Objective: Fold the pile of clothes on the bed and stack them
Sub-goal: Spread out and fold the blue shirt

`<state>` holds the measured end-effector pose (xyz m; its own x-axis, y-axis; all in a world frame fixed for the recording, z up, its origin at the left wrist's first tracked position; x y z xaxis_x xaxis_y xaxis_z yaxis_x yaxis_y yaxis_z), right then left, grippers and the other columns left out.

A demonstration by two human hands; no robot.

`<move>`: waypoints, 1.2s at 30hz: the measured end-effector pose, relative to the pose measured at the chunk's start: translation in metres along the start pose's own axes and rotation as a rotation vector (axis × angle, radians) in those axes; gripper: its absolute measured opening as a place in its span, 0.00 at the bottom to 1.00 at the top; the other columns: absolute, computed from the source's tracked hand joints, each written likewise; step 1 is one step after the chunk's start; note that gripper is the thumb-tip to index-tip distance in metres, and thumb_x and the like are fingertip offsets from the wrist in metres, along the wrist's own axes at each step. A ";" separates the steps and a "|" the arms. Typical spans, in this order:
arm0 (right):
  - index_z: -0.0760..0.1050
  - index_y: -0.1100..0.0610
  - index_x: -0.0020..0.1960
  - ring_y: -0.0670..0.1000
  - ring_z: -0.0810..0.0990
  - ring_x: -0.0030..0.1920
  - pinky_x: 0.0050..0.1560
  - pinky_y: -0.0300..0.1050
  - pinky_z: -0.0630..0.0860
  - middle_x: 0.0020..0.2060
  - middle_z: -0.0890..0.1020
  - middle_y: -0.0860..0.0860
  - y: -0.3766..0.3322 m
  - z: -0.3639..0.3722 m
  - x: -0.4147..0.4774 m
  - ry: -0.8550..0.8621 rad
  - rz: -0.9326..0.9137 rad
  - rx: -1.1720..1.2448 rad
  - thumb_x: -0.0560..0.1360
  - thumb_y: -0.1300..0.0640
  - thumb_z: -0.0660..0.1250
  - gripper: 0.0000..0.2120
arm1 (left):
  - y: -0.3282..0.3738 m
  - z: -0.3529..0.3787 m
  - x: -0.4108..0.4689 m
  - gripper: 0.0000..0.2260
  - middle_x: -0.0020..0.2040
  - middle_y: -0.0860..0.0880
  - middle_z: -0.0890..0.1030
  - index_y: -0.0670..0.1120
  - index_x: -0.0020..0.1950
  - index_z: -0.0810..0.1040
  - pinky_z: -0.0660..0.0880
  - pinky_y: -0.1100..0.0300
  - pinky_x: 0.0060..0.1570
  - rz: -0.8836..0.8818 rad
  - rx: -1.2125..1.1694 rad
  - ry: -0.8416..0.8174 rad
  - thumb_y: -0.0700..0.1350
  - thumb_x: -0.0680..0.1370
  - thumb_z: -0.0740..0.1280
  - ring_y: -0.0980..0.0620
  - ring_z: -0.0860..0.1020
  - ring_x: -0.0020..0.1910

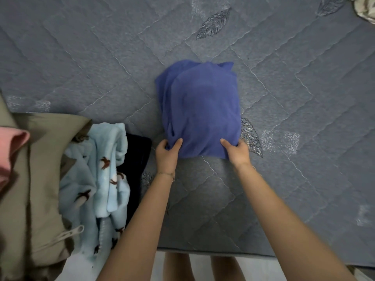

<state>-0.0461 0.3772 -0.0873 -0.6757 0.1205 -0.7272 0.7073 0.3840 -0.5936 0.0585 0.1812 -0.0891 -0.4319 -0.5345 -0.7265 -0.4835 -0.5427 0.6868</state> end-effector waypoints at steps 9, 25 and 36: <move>0.76 0.63 0.54 0.53 0.78 0.42 0.35 0.37 0.75 0.47 0.80 0.55 0.054 -0.031 -0.064 -0.035 0.184 0.073 0.78 0.64 0.67 0.06 | -0.035 -0.033 -0.076 0.04 0.51 0.48 0.81 0.45 0.52 0.77 0.81 0.62 0.42 -0.087 -0.108 0.094 0.42 0.78 0.70 0.51 0.80 0.49; 0.76 0.54 0.47 0.44 0.76 0.33 0.25 0.34 0.70 0.35 0.80 0.47 0.060 -0.056 -0.097 -0.094 0.381 0.268 0.75 0.55 0.71 0.05 | -0.047 -0.029 -0.110 0.04 0.55 0.45 0.81 0.44 0.54 0.76 0.82 0.56 0.43 -0.186 -0.439 0.184 0.40 0.79 0.68 0.49 0.81 0.50; 0.74 0.54 0.51 0.44 0.77 0.41 0.44 0.36 0.72 0.44 0.80 0.49 -0.035 -0.031 -0.020 -0.071 0.090 0.328 0.81 0.52 0.63 0.06 | 0.041 0.005 -0.025 0.13 0.56 0.45 0.77 0.41 0.63 0.70 0.78 0.60 0.53 0.071 -0.153 0.159 0.39 0.80 0.66 0.50 0.78 0.52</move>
<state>-0.0636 0.3896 -0.0410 -0.5993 0.0719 -0.7973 0.8005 0.0585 -0.5965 0.0456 0.1755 -0.0429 -0.3299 -0.6637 -0.6713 -0.3297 -0.5853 0.7407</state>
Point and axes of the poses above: each hand's wrist, its own x-axis towards the middle knuckle, its own z-axis out of the palm, y = z × x, the point moved 5 cm from there along x, towards the middle knuckle
